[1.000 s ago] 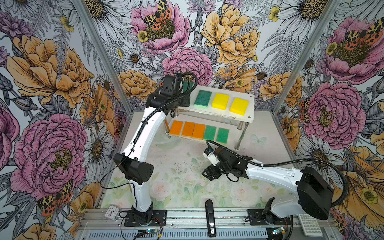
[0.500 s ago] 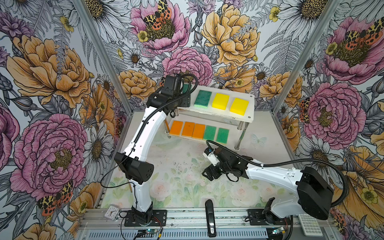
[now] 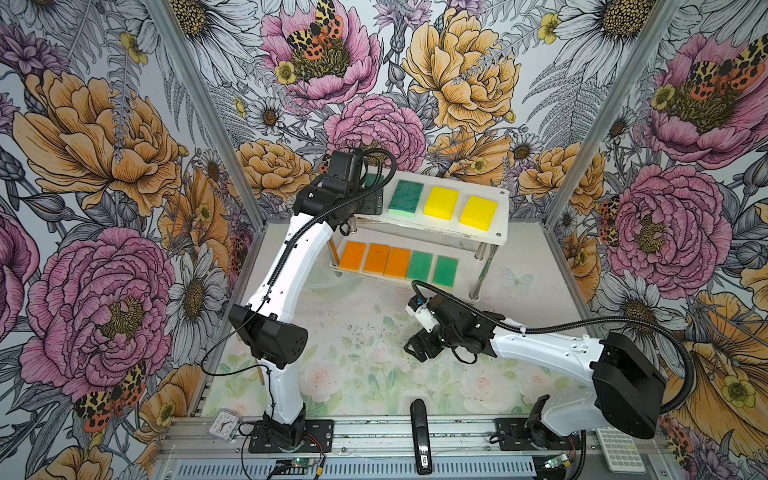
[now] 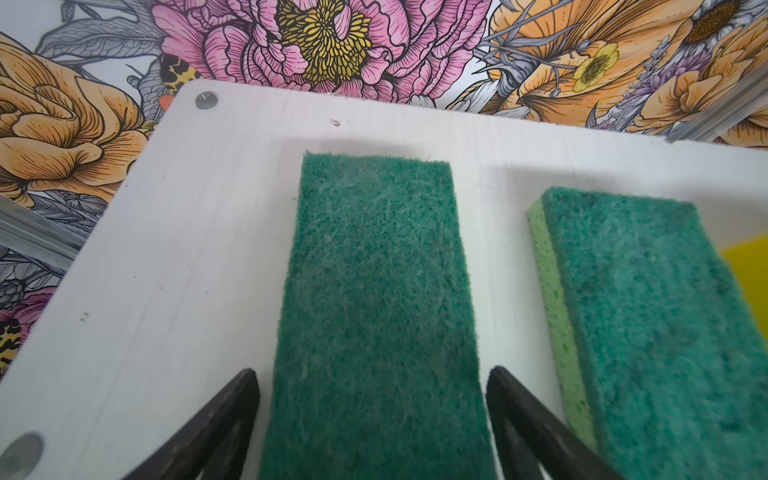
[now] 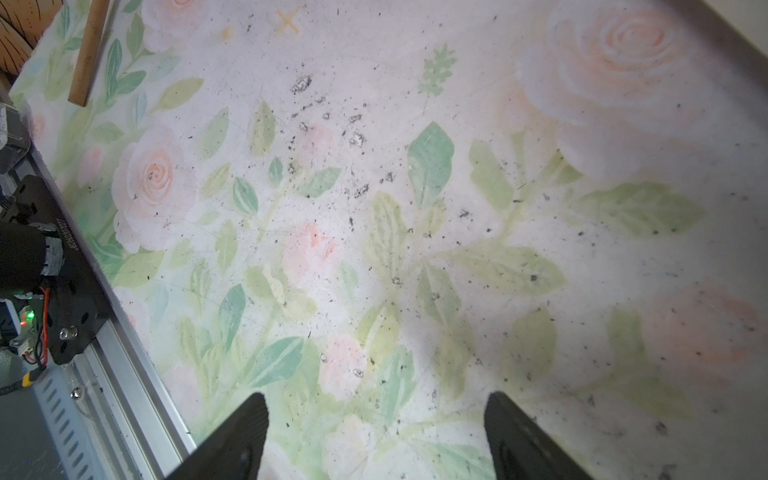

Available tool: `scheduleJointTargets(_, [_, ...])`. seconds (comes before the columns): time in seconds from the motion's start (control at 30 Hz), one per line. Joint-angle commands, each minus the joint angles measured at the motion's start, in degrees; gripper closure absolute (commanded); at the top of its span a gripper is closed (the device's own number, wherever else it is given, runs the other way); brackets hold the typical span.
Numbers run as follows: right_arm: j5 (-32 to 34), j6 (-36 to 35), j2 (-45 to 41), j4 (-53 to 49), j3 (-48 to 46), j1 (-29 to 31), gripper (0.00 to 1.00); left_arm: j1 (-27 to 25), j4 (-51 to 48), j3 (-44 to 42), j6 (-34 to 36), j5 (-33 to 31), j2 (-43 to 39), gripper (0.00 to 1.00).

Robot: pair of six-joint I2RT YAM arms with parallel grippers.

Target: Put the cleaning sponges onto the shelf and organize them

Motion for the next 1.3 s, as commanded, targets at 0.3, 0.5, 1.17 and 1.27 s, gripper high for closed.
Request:
scheduleJointTargets(0.3, [-0.59, 0.09, -6.99, -0.19, 0.92, 0.20, 0.16, -0.68, -0.44, -6.00, 2.60, -12.16, -12.44, 0.01])
scheduleJointTargets(0.5, [-3.20, -0.42, -18.77, -3.19, 2.34, -2.98, 0.14, 0.00, 0.83, -18.00, 1.19, -15.35, -23.04, 0.01])
scheduleJointTargets(1.17, [-15.62, -7.08, -32.01, -13.27, 12.00, -29.82, 0.09, 7.84, 38.64, -76.72, 2.96, -4.08, -61.75, 0.01])
scheduleJointTargets(1.27, [-13.04, -9.26, -32.34, -14.54, 11.48, -32.18, 0.08, 7.89, 43.61, -82.79, 5.73, -3.92, -64.26, 0.01])
